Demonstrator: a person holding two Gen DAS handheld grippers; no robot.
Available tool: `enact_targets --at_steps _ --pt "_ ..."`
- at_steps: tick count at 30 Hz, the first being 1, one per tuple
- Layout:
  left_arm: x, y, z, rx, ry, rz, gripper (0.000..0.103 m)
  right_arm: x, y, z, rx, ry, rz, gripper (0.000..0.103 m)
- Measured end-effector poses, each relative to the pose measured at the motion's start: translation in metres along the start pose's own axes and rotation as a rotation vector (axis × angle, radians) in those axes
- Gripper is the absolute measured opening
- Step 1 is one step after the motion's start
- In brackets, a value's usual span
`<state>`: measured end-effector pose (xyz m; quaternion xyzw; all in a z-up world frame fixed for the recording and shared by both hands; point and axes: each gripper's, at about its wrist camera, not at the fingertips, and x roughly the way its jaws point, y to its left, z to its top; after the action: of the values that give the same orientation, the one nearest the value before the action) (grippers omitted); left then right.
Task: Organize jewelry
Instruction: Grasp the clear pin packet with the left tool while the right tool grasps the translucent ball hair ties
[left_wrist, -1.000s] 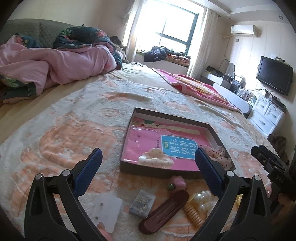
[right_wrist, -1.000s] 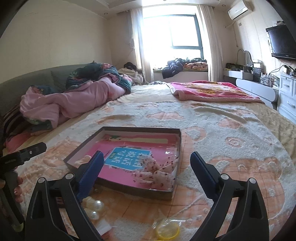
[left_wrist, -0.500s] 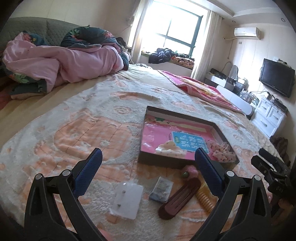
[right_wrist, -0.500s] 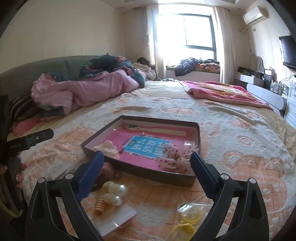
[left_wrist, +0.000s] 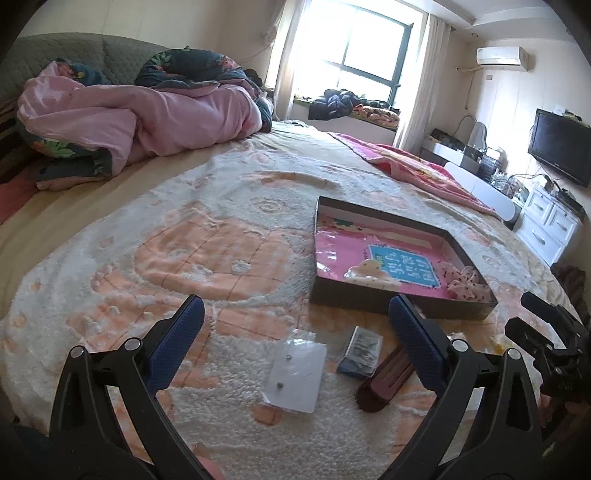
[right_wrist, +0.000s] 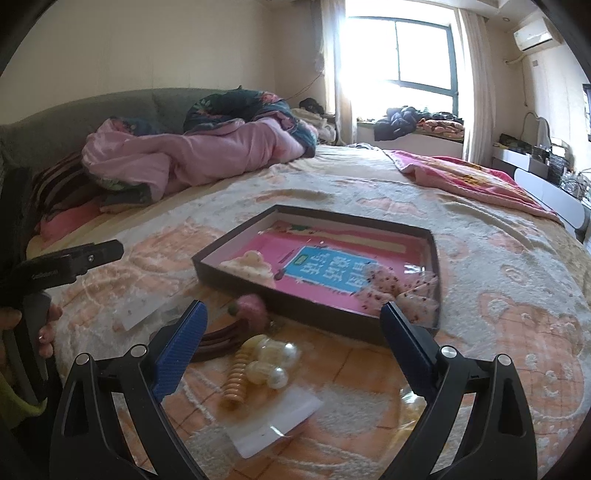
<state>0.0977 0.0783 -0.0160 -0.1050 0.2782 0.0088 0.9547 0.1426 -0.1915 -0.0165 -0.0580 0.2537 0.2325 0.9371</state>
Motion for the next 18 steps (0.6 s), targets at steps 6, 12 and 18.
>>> enact_targets --at_steps 6,12,18 --pt "0.009 0.008 -0.008 0.012 0.041 0.031 0.092 0.007 0.011 -0.005 -0.029 0.028 0.024 0.092" --pt "0.022 0.016 -0.019 0.013 0.086 0.008 0.092 0.017 0.013 -0.011 -0.033 0.063 0.038 0.088" --pt "0.034 0.018 -0.028 0.011 0.136 -0.006 0.092 0.031 0.011 -0.017 -0.032 0.119 0.044 0.077"
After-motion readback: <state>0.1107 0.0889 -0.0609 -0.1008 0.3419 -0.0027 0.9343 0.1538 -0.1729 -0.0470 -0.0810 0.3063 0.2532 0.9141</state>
